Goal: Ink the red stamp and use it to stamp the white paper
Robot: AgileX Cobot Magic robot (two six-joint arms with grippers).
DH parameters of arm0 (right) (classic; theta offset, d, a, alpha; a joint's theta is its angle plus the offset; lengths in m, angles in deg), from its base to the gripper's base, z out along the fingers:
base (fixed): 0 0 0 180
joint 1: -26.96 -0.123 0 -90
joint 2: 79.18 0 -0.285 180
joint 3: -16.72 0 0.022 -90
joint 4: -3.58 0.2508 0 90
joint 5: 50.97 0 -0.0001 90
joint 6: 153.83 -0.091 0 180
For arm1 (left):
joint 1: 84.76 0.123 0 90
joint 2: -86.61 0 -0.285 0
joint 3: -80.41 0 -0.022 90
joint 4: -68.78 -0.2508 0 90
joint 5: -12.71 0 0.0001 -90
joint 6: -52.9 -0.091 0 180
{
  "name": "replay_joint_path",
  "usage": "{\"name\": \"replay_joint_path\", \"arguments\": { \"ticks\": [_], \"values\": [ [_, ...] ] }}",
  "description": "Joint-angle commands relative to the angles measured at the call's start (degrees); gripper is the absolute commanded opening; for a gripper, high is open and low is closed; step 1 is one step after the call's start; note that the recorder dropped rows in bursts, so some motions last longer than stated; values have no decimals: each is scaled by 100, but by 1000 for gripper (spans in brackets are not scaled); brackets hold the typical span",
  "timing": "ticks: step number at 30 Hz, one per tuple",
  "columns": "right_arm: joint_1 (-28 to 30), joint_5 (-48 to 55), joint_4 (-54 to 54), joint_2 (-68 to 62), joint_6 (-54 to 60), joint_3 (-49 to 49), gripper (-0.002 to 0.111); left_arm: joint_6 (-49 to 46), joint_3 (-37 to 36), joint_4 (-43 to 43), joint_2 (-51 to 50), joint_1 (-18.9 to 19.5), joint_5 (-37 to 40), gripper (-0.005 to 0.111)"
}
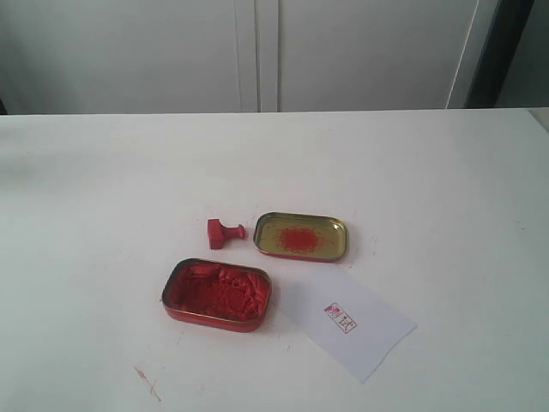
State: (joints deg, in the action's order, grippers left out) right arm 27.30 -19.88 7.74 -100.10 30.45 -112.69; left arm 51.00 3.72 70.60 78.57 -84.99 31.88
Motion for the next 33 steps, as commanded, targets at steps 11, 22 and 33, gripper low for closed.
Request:
{"name": "replay_joint_path", "arguments": {
  "ticks": [11,22,33],
  "values": [
    [40,-98,-10,106,63,40,0,45,-53,23,26,11,40,0],
    [40,-134,4,999,63,794,0,45,-53,23,26,11,40,0],
    [40,-439,-9,1314,63,1711,0,45,-53,23,26,11,40,0]
  ]
}}
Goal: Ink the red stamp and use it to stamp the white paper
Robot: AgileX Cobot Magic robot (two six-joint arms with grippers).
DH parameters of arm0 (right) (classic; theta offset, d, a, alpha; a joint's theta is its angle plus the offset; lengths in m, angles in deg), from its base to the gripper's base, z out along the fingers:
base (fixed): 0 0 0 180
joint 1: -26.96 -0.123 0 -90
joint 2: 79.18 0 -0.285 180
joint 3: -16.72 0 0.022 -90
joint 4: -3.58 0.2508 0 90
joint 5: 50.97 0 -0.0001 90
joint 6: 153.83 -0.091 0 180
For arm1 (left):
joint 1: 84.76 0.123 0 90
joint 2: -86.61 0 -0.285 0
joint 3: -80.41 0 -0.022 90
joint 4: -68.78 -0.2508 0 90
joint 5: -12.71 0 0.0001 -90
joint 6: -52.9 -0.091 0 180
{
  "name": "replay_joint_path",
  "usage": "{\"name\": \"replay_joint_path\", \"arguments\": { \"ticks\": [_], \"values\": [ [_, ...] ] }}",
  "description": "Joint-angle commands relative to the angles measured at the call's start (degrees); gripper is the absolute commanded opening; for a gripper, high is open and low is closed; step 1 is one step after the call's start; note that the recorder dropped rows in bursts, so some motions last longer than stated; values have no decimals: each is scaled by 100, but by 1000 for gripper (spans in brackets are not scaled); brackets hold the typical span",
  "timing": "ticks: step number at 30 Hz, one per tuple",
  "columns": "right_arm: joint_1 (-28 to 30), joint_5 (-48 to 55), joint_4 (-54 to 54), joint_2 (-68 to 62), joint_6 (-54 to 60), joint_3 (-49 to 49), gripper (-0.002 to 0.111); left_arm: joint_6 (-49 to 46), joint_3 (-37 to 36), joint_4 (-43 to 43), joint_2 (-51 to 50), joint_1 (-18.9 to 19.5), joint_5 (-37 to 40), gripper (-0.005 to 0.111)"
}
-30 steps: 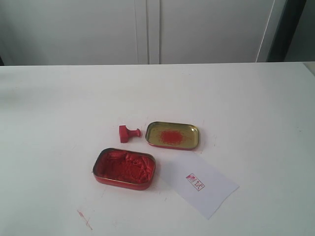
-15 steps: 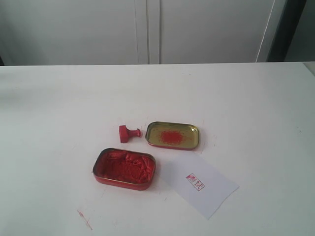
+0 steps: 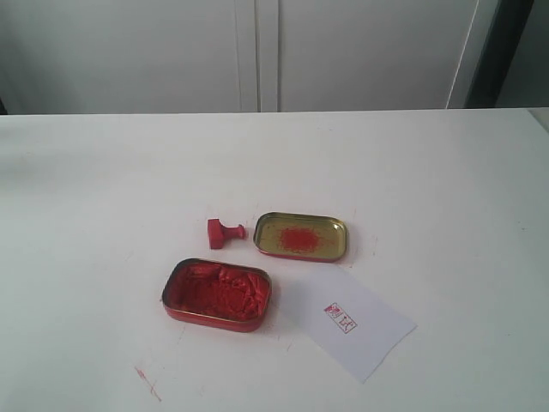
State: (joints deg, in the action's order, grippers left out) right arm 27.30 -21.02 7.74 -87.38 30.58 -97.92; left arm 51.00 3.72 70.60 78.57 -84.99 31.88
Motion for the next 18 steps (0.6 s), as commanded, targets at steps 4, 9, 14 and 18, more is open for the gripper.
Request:
{"name": "replay_joint_path", "arguments": {
  "ticks": [4,9,14,18],
  "values": [
    [40,-531,-9,42,50,382,0,45,-53,23,26,11,40,0],
    [40,-591,-9,42,50,653,0,45,-53,23,26,11,40,0],
    [40,-711,-9,42,50,873,0,45,-53,23,26,11,40,0],
    [40,-780,-9,42,50,983,0,45,-53,23,26,11,40,0]
  ]
}}
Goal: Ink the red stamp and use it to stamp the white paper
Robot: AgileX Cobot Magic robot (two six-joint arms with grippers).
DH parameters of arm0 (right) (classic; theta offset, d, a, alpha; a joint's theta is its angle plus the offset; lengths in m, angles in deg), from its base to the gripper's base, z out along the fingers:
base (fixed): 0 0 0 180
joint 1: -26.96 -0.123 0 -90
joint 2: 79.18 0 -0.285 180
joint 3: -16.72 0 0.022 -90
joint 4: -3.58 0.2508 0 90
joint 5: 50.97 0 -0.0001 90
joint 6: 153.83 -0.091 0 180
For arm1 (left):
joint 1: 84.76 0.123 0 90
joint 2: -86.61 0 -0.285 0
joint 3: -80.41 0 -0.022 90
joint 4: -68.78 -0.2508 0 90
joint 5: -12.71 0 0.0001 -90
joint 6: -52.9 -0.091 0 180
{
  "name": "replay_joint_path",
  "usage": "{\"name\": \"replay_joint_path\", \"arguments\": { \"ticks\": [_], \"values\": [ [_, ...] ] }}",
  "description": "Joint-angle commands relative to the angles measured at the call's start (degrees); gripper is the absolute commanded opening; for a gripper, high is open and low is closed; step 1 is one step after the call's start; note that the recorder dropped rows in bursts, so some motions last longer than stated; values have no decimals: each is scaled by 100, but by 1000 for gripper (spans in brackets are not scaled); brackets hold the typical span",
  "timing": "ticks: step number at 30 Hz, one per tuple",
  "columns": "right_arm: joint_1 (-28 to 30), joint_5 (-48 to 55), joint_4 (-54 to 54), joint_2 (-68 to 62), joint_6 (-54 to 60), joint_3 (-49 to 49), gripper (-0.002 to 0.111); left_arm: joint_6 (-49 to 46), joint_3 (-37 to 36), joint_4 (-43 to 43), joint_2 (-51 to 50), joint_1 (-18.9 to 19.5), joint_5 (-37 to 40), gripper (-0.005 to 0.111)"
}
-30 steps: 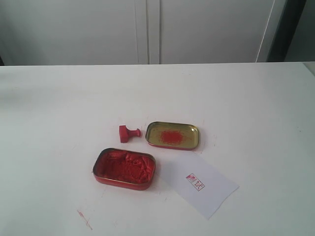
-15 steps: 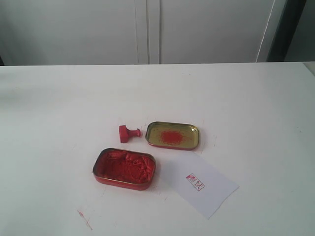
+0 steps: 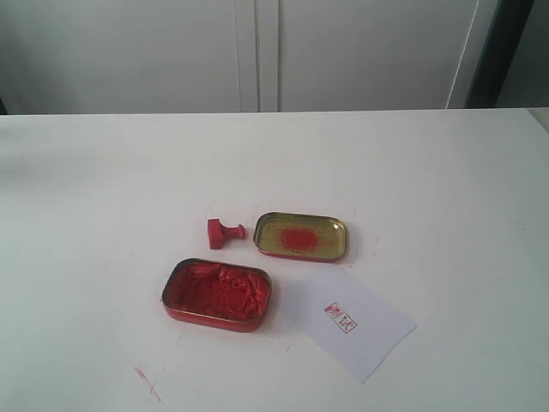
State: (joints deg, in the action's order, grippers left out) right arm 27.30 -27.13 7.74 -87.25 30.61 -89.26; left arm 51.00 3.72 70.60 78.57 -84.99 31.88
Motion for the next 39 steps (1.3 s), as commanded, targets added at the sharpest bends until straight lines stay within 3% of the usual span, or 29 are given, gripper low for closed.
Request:
{"name": "replay_joint_path", "arguments": {
  "ticks": [1,39],
  "values": [
    [40,-183,-9,28,47,144,0,45,-53,23,26,11,40,0],
    [40,-379,5,28,-32,320,0,45,-53,23,26,11,40,0]
  ]
}}
